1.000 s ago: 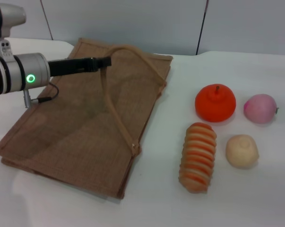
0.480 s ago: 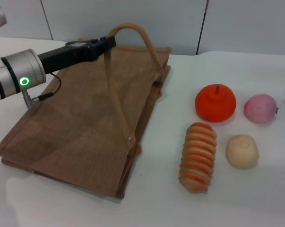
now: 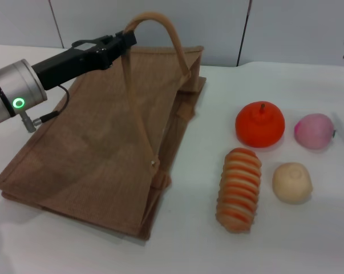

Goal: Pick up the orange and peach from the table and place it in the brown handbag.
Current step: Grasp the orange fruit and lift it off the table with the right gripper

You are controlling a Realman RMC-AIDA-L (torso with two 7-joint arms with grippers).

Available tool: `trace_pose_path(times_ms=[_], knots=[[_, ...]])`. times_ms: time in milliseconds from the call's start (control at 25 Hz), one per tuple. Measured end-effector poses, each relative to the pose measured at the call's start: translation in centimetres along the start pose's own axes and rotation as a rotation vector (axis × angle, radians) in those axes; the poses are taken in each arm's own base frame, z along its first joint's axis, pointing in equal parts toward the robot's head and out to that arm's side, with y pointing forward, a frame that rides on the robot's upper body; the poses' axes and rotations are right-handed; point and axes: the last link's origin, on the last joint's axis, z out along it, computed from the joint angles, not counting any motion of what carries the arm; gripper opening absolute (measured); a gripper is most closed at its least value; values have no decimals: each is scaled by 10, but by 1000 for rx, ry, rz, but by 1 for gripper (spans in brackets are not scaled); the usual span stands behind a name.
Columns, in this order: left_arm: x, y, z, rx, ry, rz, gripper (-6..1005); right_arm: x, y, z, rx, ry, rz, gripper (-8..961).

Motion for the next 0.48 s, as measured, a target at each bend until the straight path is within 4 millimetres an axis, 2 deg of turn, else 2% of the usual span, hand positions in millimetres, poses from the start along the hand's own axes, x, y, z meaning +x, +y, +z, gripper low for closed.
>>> trace_pose_path(times_ms=[160, 280, 480], knots=[[2, 2, -3, -11, 29, 16, 127, -1, 2, 5, -104, 42, 13, 851], [6, 6, -8, -37, 73, 32, 127, -1, 10, 9, -237, 97, 6, 851], [8, 8, -12, -50, 97, 38, 127, 0, 19, 10, -360, 163, -5, 851]])
